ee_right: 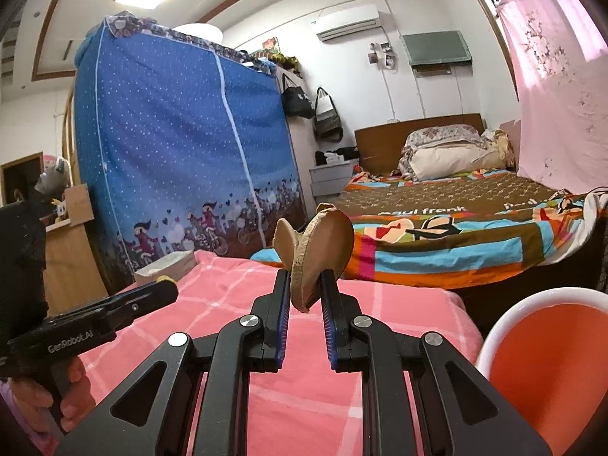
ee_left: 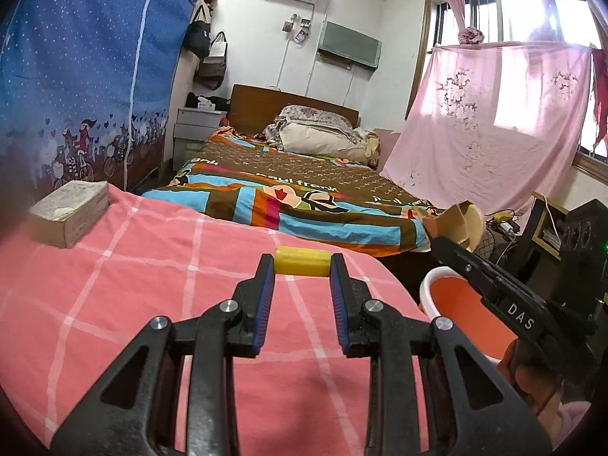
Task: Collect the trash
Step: 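Lift the yellow cylinder and wooden toy and carry them over the orange bucket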
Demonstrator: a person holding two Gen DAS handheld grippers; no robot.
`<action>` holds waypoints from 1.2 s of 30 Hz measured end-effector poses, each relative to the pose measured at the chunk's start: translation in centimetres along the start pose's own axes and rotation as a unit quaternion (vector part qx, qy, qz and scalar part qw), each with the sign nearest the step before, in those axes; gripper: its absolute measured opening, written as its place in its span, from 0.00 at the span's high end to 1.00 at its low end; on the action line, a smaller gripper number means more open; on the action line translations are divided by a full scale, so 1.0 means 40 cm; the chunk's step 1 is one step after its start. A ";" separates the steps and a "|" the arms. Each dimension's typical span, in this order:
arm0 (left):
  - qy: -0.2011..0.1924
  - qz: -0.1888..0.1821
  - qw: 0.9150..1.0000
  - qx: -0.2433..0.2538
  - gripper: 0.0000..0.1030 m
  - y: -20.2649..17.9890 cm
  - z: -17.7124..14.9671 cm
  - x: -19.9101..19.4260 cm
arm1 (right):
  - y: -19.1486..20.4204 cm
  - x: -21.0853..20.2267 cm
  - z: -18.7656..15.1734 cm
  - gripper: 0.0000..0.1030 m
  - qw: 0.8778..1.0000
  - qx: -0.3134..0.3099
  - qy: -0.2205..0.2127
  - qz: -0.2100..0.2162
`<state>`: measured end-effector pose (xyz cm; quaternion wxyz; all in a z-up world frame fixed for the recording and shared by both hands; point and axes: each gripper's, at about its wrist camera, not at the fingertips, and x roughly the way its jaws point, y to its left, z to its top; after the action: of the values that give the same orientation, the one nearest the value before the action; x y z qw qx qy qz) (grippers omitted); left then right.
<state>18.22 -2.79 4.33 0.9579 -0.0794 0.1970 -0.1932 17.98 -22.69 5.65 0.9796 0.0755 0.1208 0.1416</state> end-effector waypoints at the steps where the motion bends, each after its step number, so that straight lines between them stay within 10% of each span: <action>1: 0.002 0.000 1.000 -0.001 0.69 -0.006 -0.002 0.000 | -0.008 -0.007 0.001 0.86 1.000 0.001 -0.003 0.000; 19: -0.047 -0.036 0.997 0.047 0.69 -0.232 0.061 0.000 | -0.144 -0.170 0.046 0.85 0.995 0.019 -0.074 -0.063; 36: -0.006 -0.101 0.988 0.116 0.69 -0.478 0.004 0.081 | -0.304 -0.315 0.024 0.85 0.982 0.032 -0.084 -0.166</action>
<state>14.55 -21.55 7.72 0.9374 0.0114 0.1588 -0.3096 9.65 -38.05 7.06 0.9932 0.0977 0.0534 -0.0341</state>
